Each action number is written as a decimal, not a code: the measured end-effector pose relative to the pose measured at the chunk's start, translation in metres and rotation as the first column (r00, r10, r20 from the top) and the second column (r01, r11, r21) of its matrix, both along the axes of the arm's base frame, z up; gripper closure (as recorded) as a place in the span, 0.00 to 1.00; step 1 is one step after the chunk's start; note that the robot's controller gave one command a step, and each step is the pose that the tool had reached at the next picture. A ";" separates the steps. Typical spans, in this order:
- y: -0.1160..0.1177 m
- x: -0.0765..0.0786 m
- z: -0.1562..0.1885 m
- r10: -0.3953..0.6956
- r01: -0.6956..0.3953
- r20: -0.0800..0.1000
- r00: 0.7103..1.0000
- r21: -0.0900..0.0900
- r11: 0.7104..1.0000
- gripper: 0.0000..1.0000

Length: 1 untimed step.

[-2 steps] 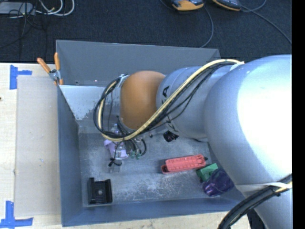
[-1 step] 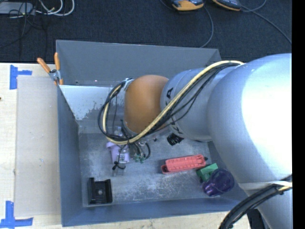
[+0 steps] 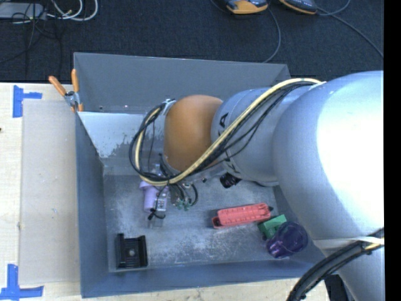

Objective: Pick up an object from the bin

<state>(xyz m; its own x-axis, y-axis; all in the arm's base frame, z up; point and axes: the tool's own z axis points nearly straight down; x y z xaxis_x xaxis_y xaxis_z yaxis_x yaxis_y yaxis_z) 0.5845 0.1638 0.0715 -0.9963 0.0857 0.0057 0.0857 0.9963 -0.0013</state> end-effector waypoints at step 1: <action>0.001 -0.001 0.049 -0.015 0.015 -0.008 1.000 -0.002 1.000 0.00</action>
Offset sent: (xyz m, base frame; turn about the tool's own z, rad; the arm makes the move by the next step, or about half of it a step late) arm 0.0054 -0.0006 0.0552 0.0179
